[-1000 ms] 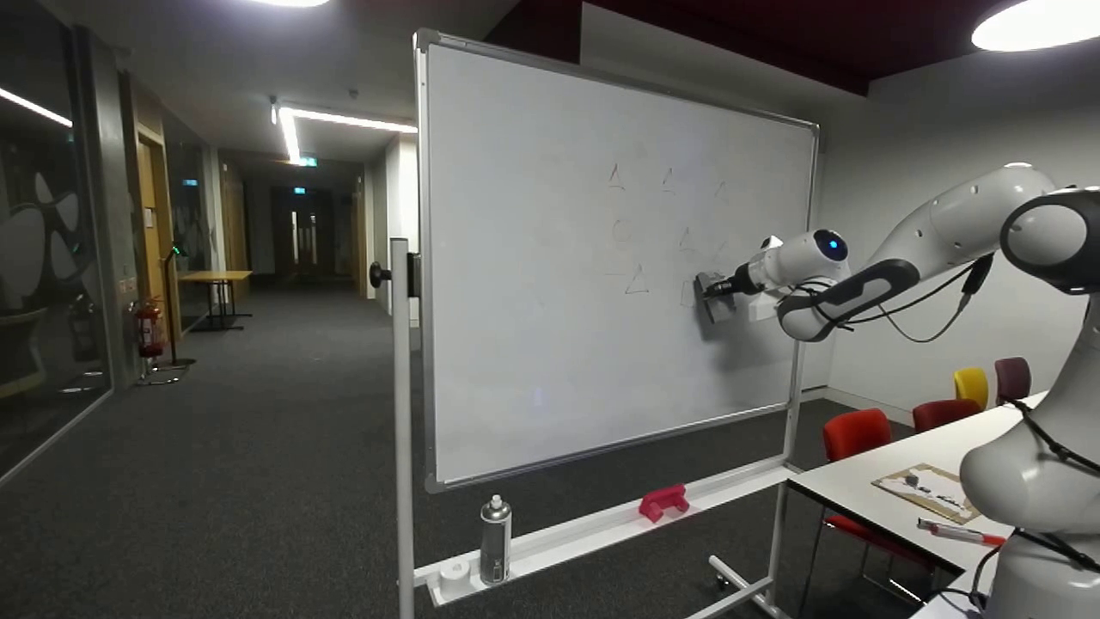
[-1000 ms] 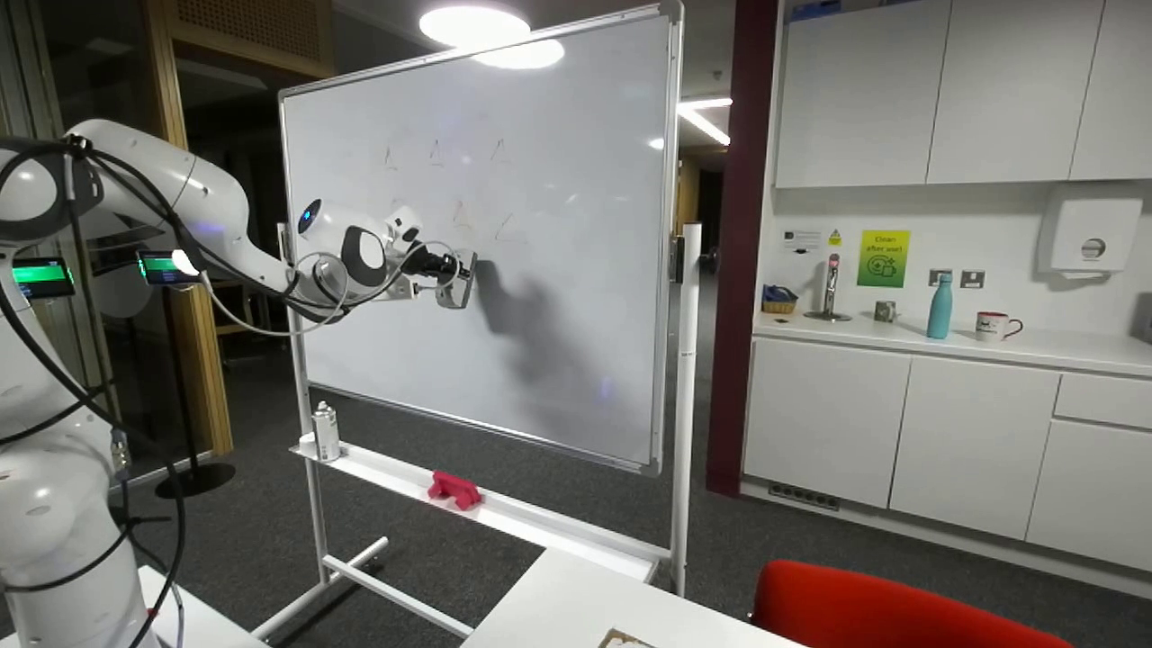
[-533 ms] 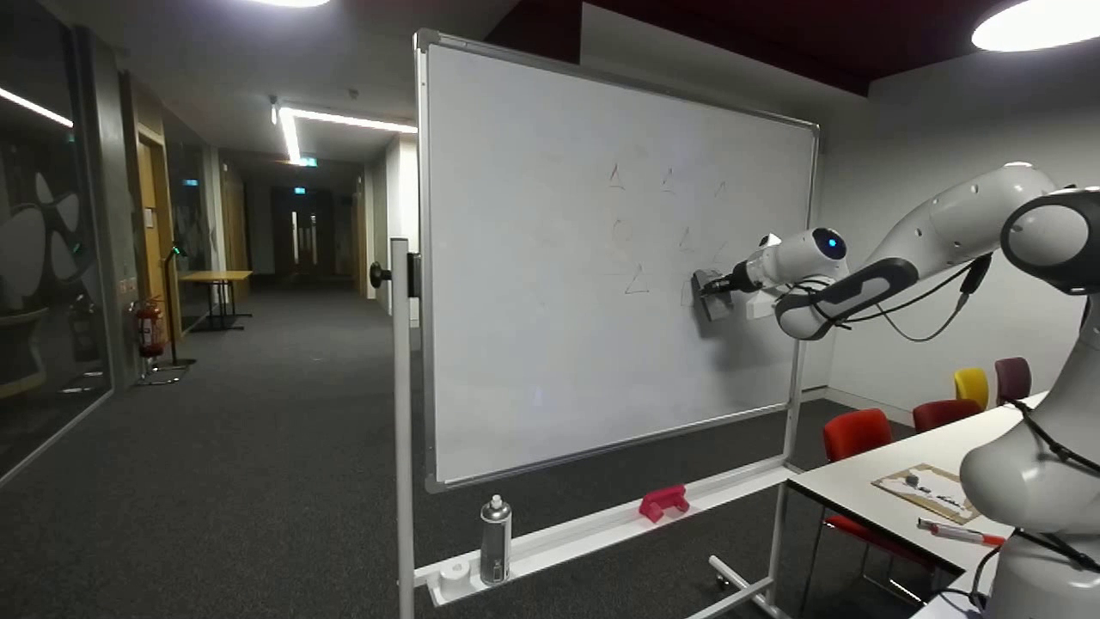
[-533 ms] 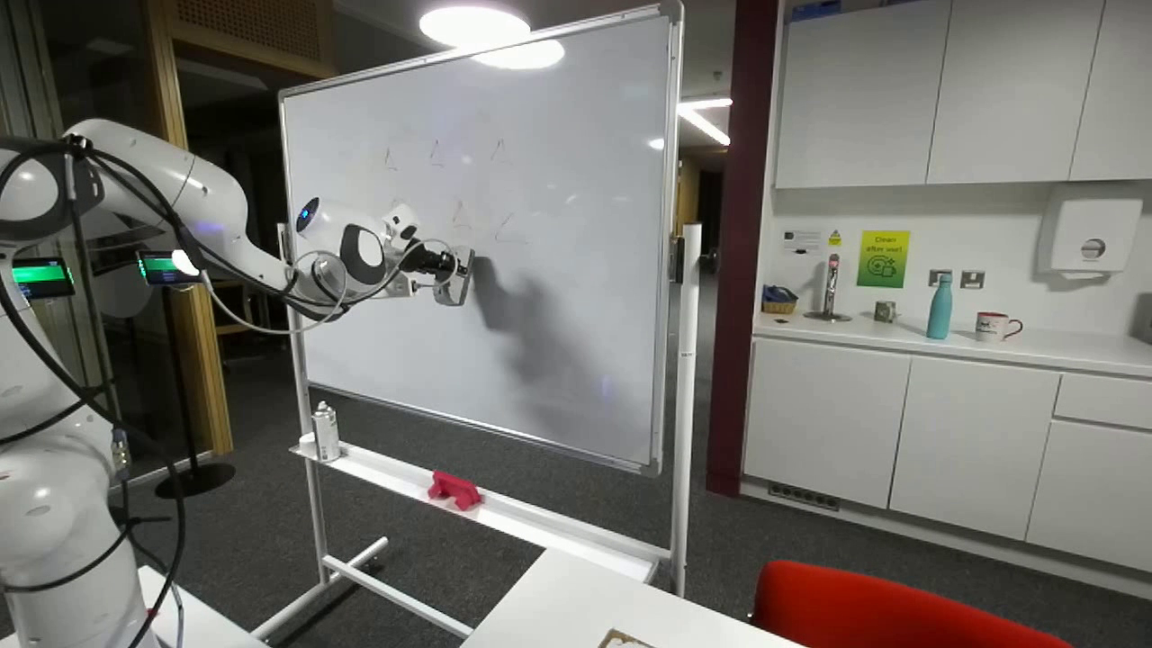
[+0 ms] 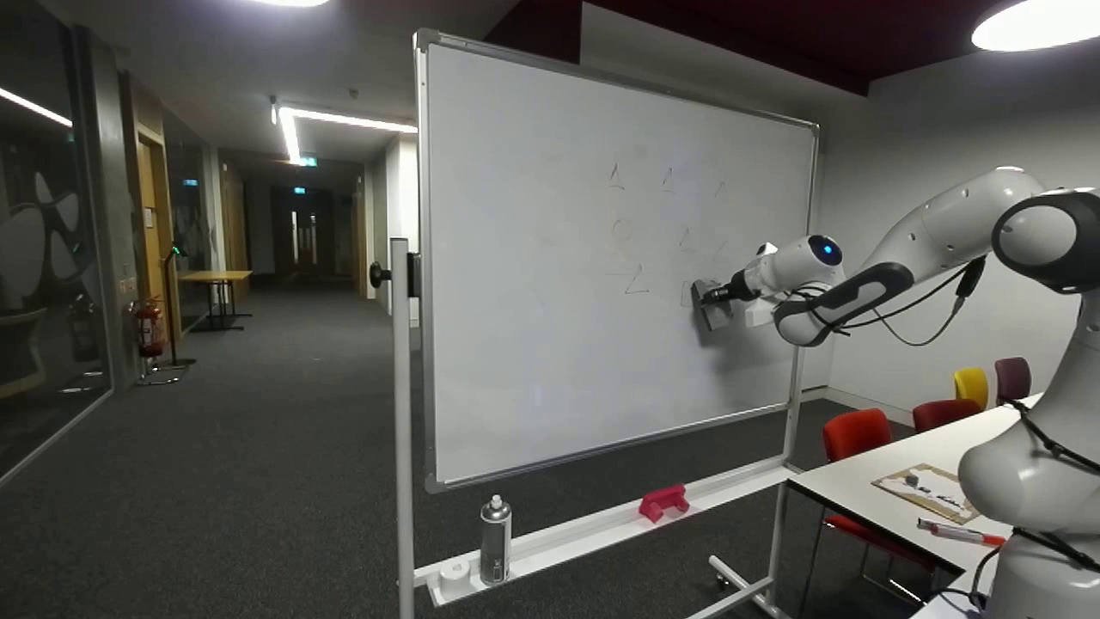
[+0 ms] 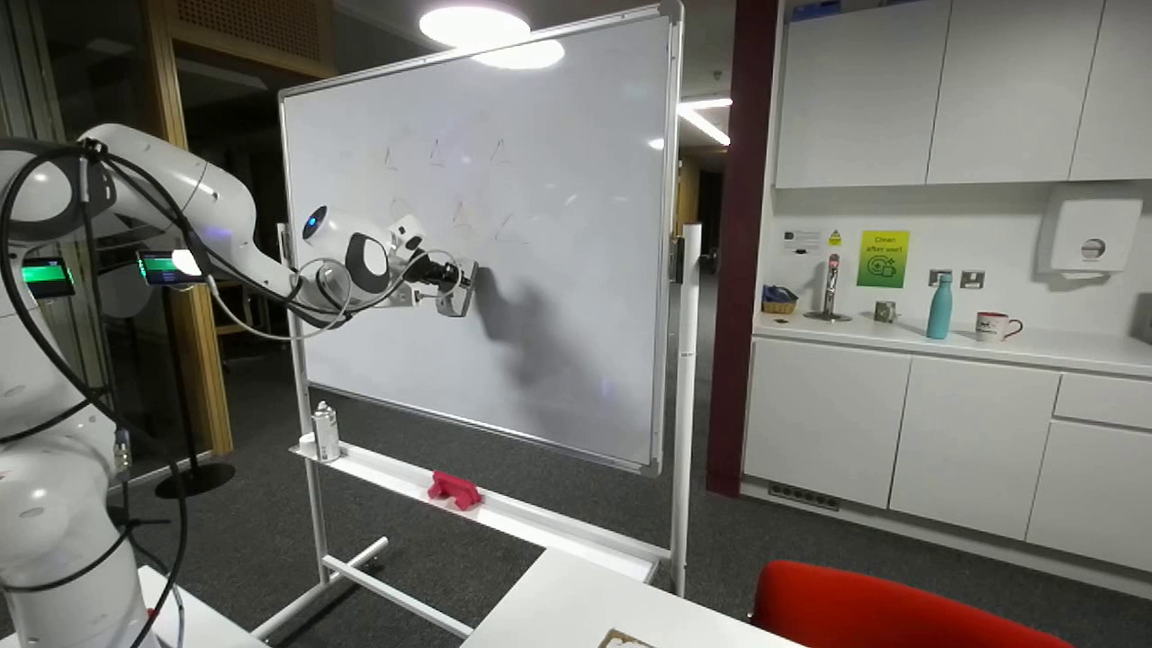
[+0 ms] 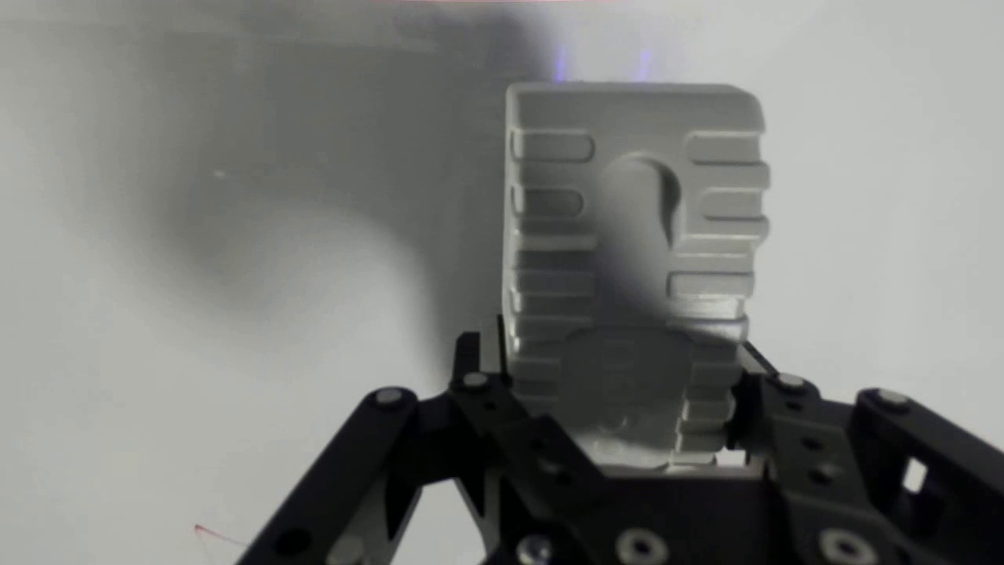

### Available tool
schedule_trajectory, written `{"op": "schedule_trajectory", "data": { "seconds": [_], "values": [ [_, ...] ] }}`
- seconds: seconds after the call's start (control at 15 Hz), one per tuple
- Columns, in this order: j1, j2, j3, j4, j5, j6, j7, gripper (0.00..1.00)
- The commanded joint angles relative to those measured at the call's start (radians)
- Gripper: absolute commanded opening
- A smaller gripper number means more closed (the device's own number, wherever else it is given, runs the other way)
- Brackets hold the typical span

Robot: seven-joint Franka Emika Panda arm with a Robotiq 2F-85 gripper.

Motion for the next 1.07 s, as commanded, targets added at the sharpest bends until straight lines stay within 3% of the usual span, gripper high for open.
{"op": "schedule_trajectory", "data": {
  "seconds": [0.0, 0.6, 1.0],
  "values": [
    [-0.061, 0.016, 0.058, 0.021, -0.016, -0.018, -0.005, 0.35],
    [-0.159, -0.023, 0.205, 0.02, -0.008, -0.037, 0.009, 0.35],
    [-0.22, -0.035, 0.259, 0.062, 0.004, -0.072, 0.024, 0.35]
  ]
}}
